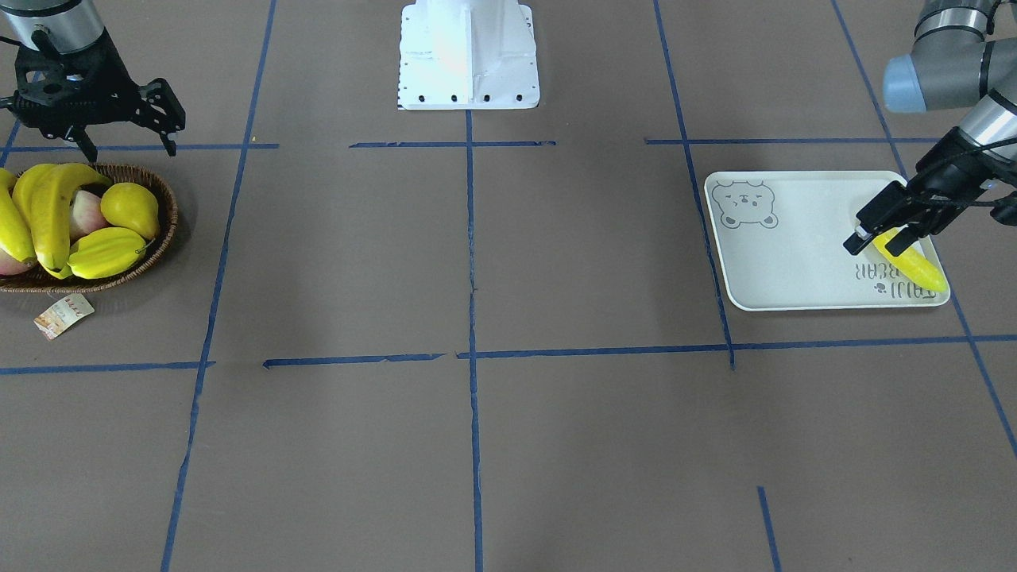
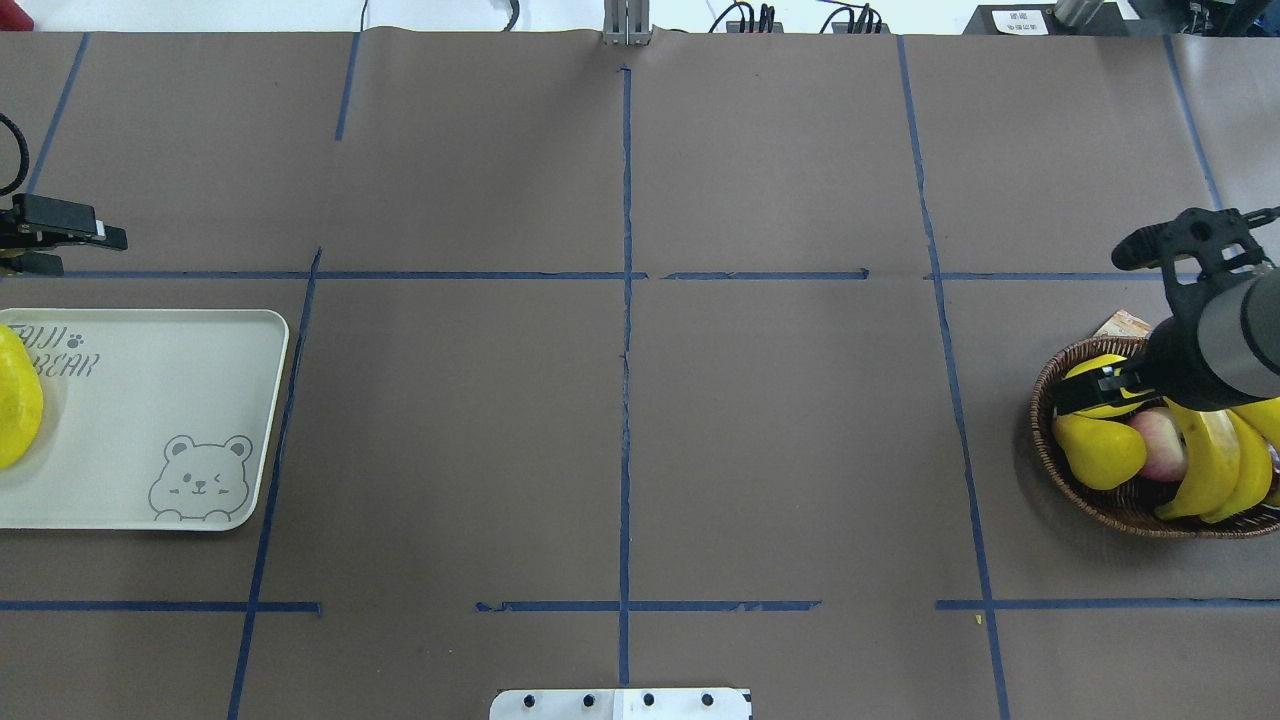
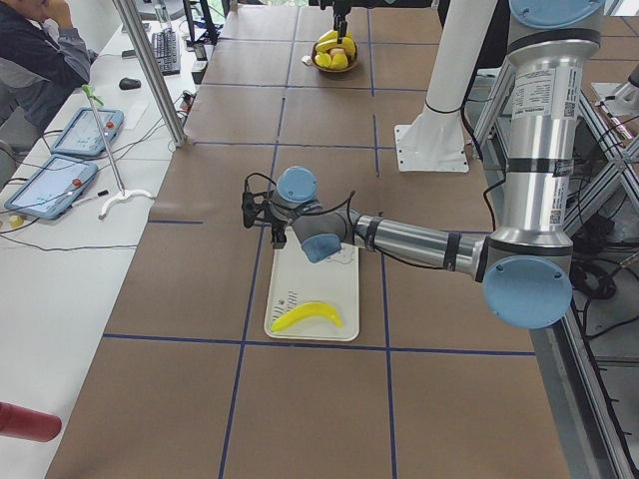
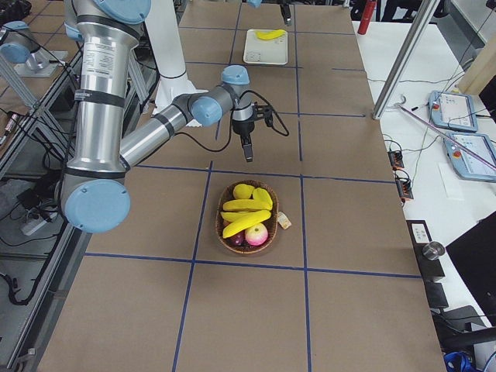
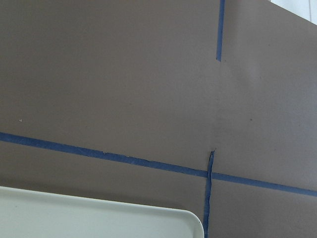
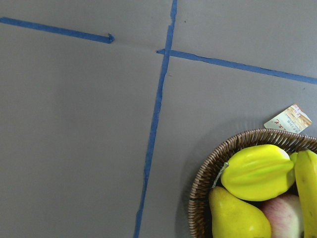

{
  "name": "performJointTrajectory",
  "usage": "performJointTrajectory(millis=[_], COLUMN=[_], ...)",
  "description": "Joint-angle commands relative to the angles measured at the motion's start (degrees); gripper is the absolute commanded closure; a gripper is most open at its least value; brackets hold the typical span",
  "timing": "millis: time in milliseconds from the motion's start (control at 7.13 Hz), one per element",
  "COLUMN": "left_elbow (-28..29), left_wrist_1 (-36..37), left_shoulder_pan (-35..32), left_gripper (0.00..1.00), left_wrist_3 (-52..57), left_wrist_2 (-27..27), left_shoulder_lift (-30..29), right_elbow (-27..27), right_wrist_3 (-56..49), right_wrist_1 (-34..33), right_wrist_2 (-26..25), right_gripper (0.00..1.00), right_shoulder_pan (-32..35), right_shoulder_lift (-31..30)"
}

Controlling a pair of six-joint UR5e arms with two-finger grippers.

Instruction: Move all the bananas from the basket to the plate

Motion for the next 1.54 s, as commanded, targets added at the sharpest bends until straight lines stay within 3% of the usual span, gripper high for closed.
performJointTrajectory(millis=[0,421,561,982,1402], left_elbow=[0.0,-0.5,-0.6,-0.4,-0.4], left_wrist_1=[0.0,0.0,0.0,0.0,0.0], left_shoulder_pan=[0.1,0.1,0.1,0.1,0.2], left_gripper=[0.00,0.00,0.00,0.00,0.00], left_wrist_3=[0.0,-0.1,-0.2,-0.1,-0.2], left_wrist_2=[0.0,-0.1,-0.3,-0.4,-0.5], left_shoulder_lift=[0.0,0.0,0.0,0.1,0.1], right_elbow=[-3.7,-12.5,-13.7,-25.0,-25.3], right_wrist_3=[-18.1,-44.1,-45.6,-44.0,-38.1], right_wrist_1=[6.1,6.2,6.2,22.7,22.7], right_wrist_2=[5.4,13.2,14.1,15.3,18.3], right_gripper=[0.01,0.01,0.01,0.01,0.02], right_shoulder_pan=[9.0,21.2,21.5,21.3,21.1], right_shoulder_lift=[-6.7,-7.5,-8.1,-10.1,-10.2])
